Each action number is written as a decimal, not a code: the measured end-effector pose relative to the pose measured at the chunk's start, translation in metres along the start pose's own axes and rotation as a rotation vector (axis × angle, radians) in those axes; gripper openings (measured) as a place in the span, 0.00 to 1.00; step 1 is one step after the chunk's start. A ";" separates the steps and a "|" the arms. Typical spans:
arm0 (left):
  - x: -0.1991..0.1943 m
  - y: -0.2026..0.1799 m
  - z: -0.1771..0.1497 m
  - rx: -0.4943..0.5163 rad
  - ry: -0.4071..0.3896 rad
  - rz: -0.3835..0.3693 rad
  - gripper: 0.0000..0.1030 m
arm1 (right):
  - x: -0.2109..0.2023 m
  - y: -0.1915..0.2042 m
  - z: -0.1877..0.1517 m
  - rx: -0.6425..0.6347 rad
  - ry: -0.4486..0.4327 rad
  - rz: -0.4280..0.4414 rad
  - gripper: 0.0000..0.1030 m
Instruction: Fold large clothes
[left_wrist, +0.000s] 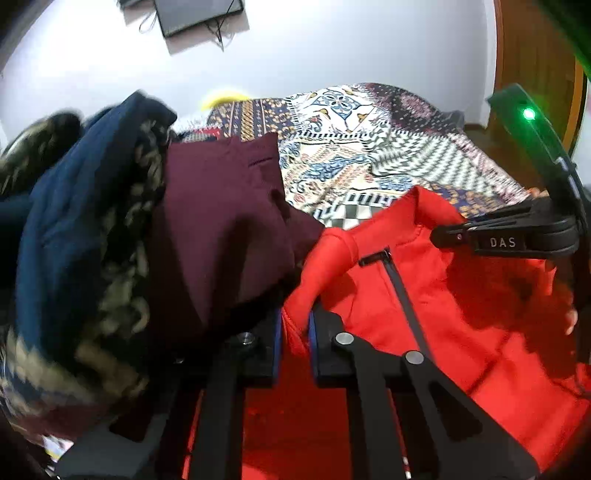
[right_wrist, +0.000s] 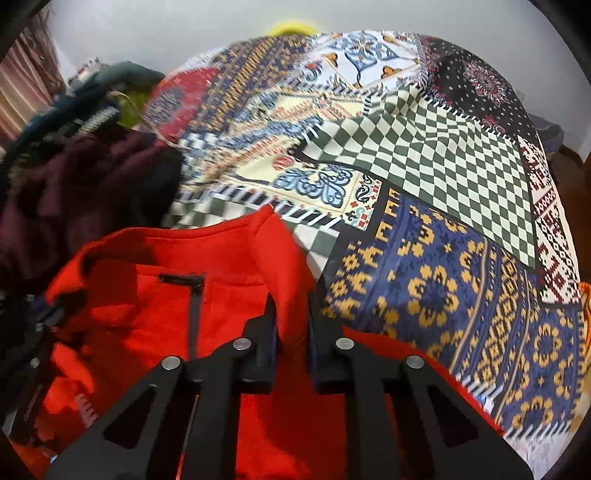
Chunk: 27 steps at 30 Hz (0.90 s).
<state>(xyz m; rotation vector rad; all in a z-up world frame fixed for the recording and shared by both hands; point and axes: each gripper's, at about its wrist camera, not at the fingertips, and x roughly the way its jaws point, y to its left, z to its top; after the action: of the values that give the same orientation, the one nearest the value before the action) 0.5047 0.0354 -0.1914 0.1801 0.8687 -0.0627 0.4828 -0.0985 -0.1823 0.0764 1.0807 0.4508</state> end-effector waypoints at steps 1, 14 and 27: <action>-0.005 0.002 -0.001 -0.014 0.002 -0.020 0.10 | -0.011 0.002 -0.003 -0.005 -0.015 0.006 0.10; -0.134 0.015 -0.040 -0.141 -0.093 -0.177 0.09 | -0.134 0.048 -0.073 -0.086 -0.152 0.083 0.10; -0.180 0.014 -0.123 -0.161 -0.037 -0.276 0.11 | -0.152 0.069 -0.168 -0.110 -0.119 0.072 0.11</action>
<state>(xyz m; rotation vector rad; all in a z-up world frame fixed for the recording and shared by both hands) 0.2980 0.0684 -0.1296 -0.0926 0.8529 -0.2516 0.2569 -0.1211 -0.1167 0.0443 0.9369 0.5635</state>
